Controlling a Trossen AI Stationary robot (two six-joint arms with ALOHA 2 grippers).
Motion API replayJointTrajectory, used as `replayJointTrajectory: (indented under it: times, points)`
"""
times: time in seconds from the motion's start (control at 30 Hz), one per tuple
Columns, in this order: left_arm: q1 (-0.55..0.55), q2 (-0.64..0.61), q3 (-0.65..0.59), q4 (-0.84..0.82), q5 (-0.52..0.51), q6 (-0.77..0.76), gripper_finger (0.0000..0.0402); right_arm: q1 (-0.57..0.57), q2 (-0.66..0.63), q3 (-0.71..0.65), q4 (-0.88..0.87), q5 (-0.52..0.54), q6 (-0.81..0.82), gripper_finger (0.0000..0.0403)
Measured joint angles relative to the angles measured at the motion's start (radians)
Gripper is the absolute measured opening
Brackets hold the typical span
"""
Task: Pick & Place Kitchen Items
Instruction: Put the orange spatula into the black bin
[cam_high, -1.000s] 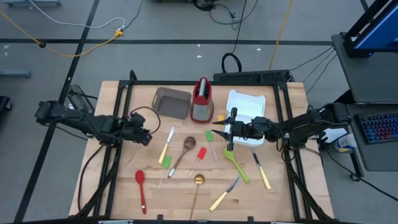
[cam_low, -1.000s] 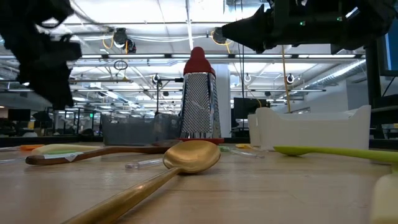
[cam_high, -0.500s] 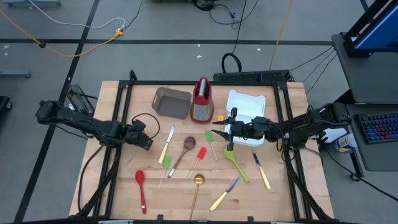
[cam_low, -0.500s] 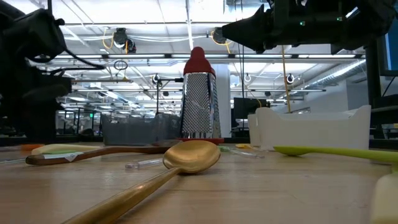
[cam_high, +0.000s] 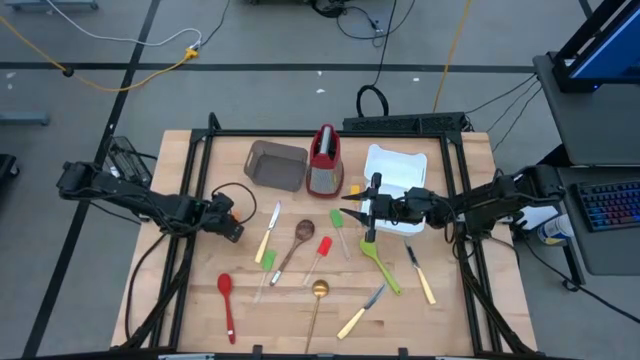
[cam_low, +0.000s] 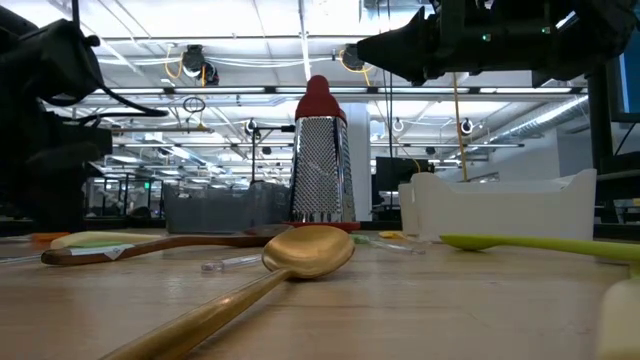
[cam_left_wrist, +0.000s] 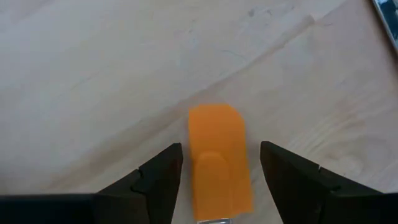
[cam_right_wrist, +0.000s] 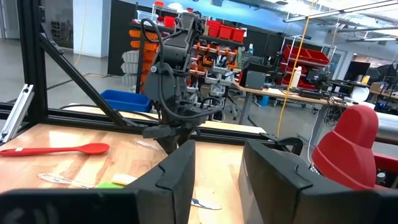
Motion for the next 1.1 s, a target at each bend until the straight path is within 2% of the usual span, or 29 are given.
replayJointTrajectory:
  times: [0.37, 0.5, 0.73, 0.87, 1.1]
  points:
    - [0.000, 0.000, -0.001, -0.007, 0.006, -0.004, 0.0088, 0.000, 0.000, 0.000, 0.000, 0.000, 0.000, 0.0132]
    - [0.000, 0.000, 0.000, 0.005, -0.012, -0.034, 0.0054, 0.000, 0.000, 0.000, 0.000, 0.000, 0.000, 0.0132]
    - [0.000, 0.003, 0.025, 0.090, -0.099, -0.007, 0.0032, 0.000, 0.000, 0.000, 0.008, 0.000, 0.000, 0.0132]
    - [0.014, 0.002, 0.067, 0.159, -0.200, 0.131, 0.0030, 0.000, 0.000, 0.000, 0.007, 0.000, 0.000, 0.0132]
    - [0.097, 0.002, 0.177, 0.256, -0.240, 0.423, 0.0030, 0.000, 0.000, 0.000, 0.007, 0.000, 0.000, 0.0132]
